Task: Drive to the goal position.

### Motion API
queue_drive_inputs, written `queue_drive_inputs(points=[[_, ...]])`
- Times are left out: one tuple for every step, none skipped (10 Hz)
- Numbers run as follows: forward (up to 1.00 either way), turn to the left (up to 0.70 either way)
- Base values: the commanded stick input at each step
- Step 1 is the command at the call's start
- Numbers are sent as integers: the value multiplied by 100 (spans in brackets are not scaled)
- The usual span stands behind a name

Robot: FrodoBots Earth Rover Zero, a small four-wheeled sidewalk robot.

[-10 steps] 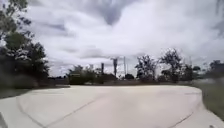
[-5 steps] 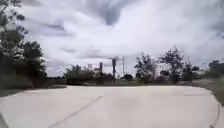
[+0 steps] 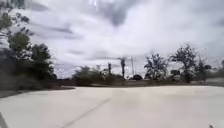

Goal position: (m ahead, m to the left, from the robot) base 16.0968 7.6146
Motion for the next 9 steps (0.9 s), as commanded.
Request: queue_drive_inputs(points=[[85, 0], [85, 0], [85, 0], [85, 0], [85, 0], [85, 0], [85, 0], [85, 0], [85, 0]])
